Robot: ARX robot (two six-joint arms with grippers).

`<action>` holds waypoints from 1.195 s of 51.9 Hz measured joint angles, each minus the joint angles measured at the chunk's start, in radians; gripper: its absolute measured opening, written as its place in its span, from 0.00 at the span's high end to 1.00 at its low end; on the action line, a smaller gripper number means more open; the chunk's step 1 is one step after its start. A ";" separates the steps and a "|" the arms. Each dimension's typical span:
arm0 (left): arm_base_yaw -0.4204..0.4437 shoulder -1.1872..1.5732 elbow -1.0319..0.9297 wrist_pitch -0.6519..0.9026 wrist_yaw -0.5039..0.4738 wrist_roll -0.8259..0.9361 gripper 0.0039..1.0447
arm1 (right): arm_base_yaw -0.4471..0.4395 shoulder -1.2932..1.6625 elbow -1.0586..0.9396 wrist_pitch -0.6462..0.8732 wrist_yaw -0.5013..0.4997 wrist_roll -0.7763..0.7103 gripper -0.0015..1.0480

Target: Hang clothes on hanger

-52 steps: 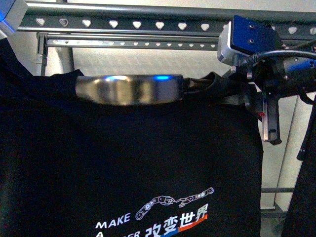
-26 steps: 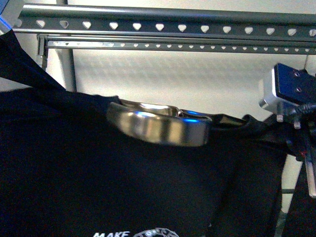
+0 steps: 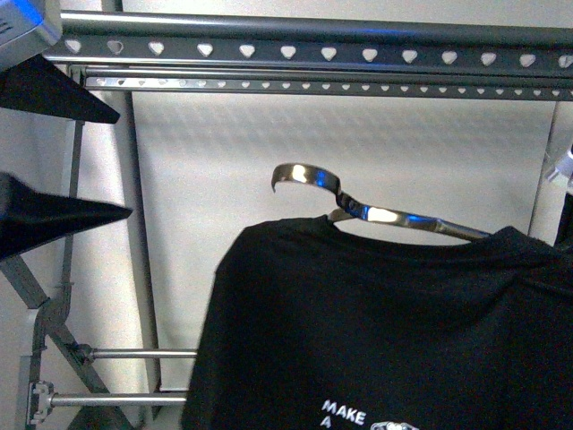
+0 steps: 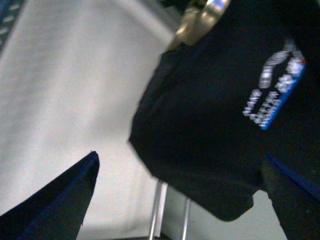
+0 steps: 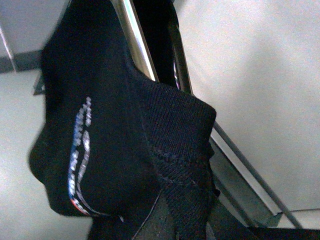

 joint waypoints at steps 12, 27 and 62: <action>0.068 0.009 0.009 0.449 -0.426 -1.197 0.06 | -0.018 -0.090 0.092 -0.038 0.026 0.397 0.97; 0.030 -0.322 -0.383 0.408 -0.659 -1.162 0.60 | -0.064 -0.044 0.343 -0.048 0.048 0.911 0.97; -0.058 -0.672 -0.855 0.510 -0.752 -1.141 0.97 | 0.000 0.010 0.179 0.153 0.274 1.135 0.74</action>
